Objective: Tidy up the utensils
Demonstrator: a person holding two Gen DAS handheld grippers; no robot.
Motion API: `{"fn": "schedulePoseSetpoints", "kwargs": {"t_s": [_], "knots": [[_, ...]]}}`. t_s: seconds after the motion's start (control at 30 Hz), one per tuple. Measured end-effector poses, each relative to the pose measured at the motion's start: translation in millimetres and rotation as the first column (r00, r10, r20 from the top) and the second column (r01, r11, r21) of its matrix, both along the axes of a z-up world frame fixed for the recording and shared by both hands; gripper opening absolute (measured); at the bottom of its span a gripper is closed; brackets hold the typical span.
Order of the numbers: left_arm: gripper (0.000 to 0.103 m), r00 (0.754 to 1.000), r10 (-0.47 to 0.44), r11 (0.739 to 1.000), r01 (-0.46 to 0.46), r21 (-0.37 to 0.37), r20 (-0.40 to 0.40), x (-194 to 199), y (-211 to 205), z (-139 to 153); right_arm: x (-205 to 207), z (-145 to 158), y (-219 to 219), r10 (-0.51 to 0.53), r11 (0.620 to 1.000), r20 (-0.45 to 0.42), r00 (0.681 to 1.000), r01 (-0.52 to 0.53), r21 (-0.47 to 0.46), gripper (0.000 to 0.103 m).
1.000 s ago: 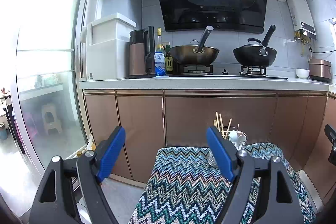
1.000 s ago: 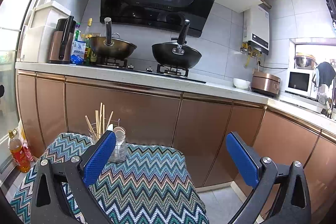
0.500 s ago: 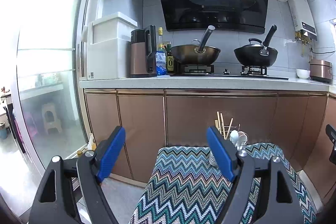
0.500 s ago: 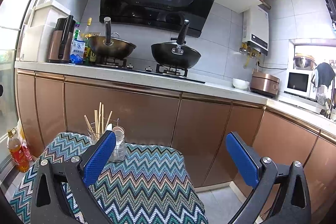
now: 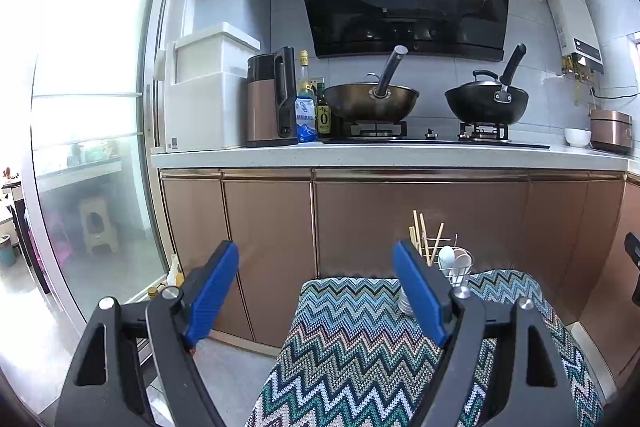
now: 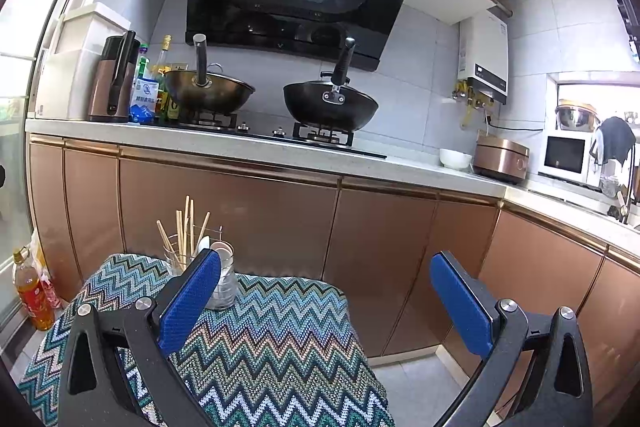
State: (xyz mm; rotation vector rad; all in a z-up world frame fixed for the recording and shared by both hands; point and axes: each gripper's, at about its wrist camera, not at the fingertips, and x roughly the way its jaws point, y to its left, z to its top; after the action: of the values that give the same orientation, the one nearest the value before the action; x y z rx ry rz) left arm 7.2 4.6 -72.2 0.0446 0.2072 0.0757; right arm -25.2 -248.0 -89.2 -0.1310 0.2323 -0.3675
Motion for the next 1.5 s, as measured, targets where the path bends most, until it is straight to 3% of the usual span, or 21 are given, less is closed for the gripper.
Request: {"fn": "schedulePoseSetpoints", "kwargs": {"t_s": [1.5], "knots": [[0.079, 1.0, 0.004, 1.0, -0.004, -0.005, 0.003, -0.8, 1.3, 1.4, -0.5, -0.8, 5.2, -0.002, 1.0, -0.001, 1.0, 0.002, -0.003, 0.103]]}}
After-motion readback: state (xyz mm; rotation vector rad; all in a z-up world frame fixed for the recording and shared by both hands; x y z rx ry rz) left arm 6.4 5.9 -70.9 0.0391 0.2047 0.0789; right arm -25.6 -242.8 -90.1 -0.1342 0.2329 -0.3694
